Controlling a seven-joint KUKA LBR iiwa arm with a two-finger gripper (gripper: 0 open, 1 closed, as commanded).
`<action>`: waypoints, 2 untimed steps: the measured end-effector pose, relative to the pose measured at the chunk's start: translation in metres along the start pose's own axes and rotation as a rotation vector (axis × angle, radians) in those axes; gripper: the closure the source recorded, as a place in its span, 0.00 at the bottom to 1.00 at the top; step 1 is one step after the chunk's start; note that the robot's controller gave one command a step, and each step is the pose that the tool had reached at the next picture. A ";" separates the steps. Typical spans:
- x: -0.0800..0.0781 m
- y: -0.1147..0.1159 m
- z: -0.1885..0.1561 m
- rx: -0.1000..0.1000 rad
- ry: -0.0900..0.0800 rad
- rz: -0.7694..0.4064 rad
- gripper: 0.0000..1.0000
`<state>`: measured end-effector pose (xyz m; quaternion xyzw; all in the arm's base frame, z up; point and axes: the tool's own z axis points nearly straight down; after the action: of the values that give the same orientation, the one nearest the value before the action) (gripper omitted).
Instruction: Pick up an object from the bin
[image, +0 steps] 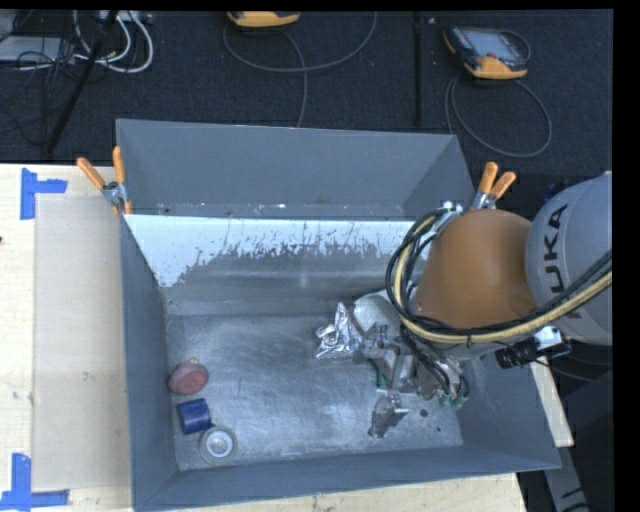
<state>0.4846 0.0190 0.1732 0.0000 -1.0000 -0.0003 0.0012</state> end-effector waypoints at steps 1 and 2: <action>-0.071 -0.003 0.103 -0.001 -0.005 -0.110 0.00; -0.137 -0.048 0.098 -0.004 0.005 -0.252 0.00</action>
Offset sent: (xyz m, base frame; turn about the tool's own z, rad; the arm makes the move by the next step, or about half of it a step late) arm 0.0681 -0.0047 -0.1032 -0.1094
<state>0.6214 -0.0292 0.0749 0.1255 -0.9921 -0.0026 0.0037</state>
